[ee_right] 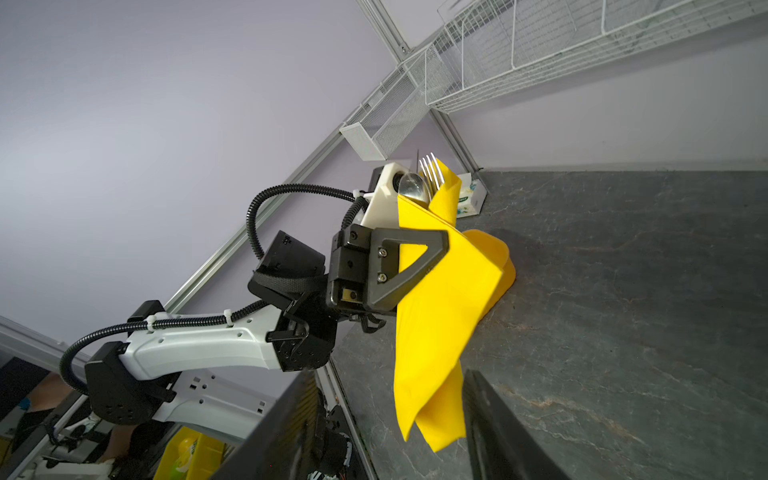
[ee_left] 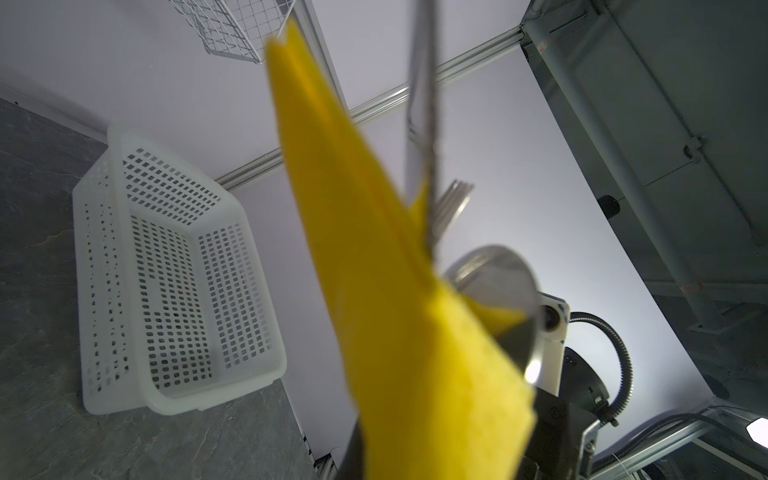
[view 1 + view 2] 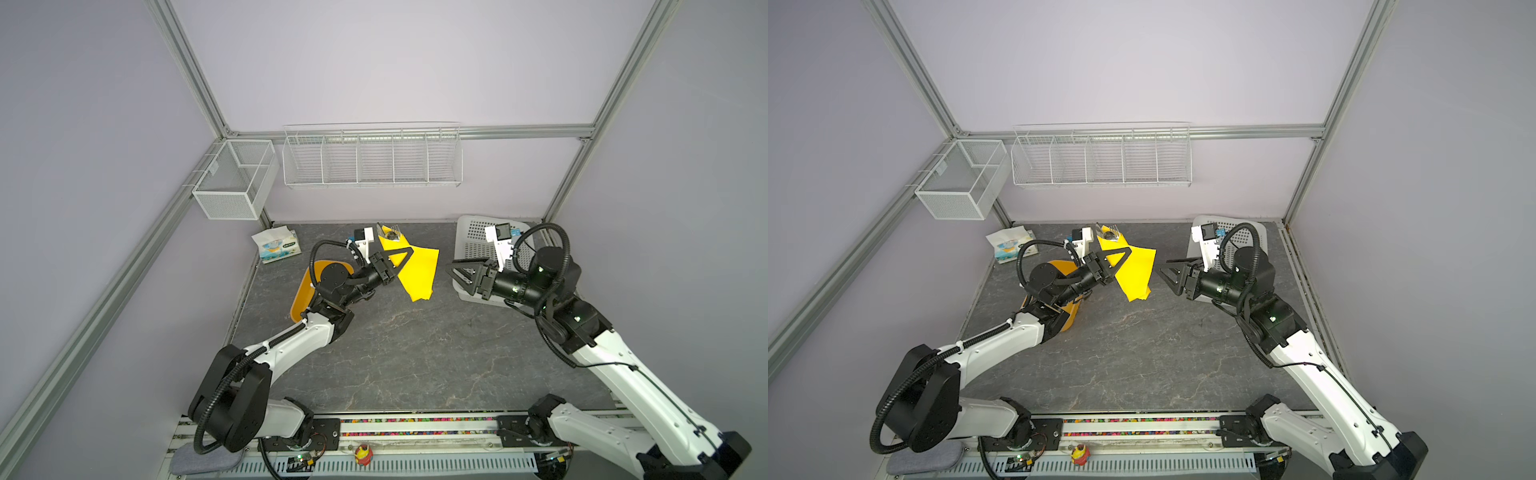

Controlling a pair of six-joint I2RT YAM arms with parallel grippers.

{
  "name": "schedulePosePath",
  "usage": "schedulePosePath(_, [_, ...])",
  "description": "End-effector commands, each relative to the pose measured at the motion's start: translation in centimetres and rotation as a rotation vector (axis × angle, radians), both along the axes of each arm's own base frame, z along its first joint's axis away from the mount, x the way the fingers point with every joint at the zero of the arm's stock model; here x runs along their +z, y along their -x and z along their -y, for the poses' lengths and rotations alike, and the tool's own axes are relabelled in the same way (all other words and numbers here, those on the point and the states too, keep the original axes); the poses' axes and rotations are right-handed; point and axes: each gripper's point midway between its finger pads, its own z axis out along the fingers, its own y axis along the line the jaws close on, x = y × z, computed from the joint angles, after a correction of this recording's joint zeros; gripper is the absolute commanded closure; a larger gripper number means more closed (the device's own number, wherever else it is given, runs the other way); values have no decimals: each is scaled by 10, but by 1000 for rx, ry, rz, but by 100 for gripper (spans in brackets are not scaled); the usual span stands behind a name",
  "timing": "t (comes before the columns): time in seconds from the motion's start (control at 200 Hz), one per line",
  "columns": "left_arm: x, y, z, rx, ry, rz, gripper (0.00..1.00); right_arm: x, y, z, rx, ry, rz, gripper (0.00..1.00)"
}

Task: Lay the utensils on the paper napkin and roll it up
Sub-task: 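Move the right gripper back to the bundle and pinch the napkin's loose flap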

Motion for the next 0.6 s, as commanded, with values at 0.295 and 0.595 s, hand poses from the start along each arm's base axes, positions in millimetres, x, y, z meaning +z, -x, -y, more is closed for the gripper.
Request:
schedulePosePath(0.295, [12, 5, -4, 6, -11, 47, 100, -29, -6, -51, 59, 238, 11, 44])
schedulePosePath(0.595, [21, 11, 0, -21, -2, 65, 100, -48, -19, -57, 35, 293, -14, 44])
